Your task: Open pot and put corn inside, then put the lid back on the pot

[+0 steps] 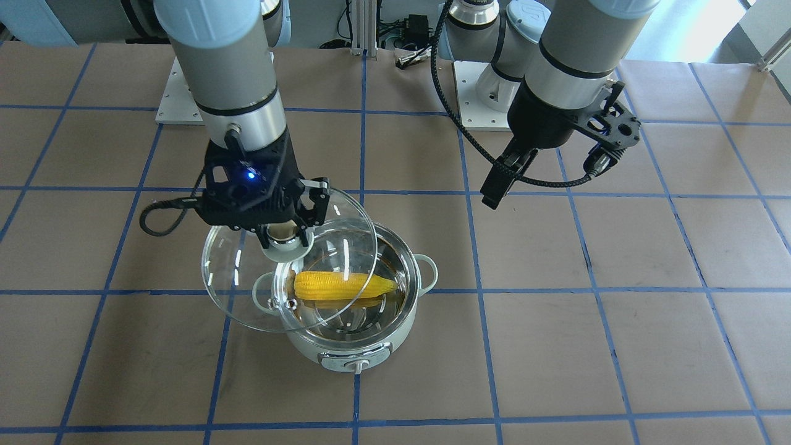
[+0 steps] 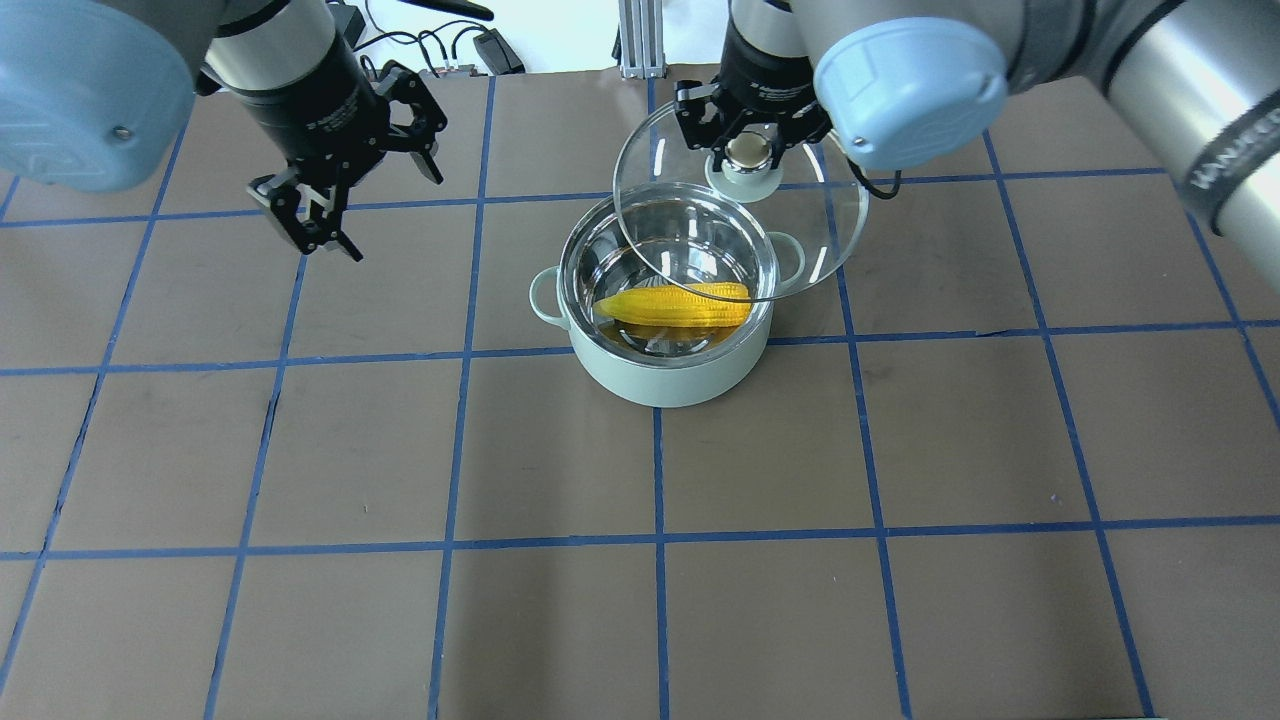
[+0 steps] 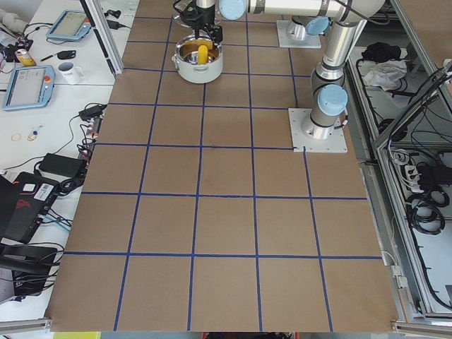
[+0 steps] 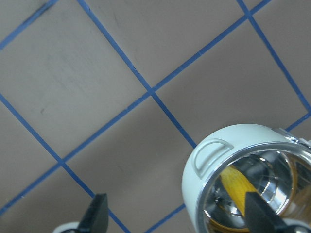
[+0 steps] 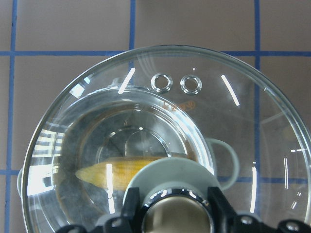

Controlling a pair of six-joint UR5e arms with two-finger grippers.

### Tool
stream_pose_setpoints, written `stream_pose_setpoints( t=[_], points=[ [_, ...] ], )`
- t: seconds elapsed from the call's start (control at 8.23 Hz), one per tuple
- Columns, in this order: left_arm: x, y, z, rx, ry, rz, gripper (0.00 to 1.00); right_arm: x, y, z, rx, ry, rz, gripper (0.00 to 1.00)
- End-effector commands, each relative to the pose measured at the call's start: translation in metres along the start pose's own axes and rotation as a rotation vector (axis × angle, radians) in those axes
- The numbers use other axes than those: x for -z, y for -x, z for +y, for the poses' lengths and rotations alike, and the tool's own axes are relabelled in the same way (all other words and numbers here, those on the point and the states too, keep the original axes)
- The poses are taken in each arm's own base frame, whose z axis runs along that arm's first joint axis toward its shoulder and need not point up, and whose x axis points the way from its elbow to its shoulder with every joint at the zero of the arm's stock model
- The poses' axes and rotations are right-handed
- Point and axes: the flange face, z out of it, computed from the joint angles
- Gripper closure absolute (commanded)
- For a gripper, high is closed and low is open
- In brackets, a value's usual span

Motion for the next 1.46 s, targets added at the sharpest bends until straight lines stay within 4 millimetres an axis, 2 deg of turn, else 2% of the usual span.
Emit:
stream_pose_setpoints(
  t=[0.0,0.12,0.24,0.49,0.97,1.34],
  points=[
    [0.025,0.033,-0.027,-0.209,-0.029,-0.016,0.00,-0.072,0.058,-0.007,-0.019,0.028,-0.019,0.83],
    [0.026,0.035,-0.032,-0.216,-0.024,-0.008,0.00,-0.091,0.062,-0.007,-0.020,0.056,-0.007,0.83],
    [0.027,0.037,-0.035,-0.321,-0.026,-0.007,0.00,-0.098,0.060,-0.002,-0.021,0.092,0.014,0.83],
    [0.030,0.039,-0.035,-0.559,-0.035,-0.012,0.00,-0.104,0.065,0.001,-0.032,0.115,0.008,0.84],
    [0.036,0.034,-0.039,-0.616,-0.097,0.025,0.00,-0.108,0.066,0.000,-0.023,0.106,0.005,0.84],
    [0.037,0.033,-0.036,-0.754,-0.109,0.022,0.00,-0.110,0.066,0.000,-0.031,0.108,0.006,0.84]
  ],
)
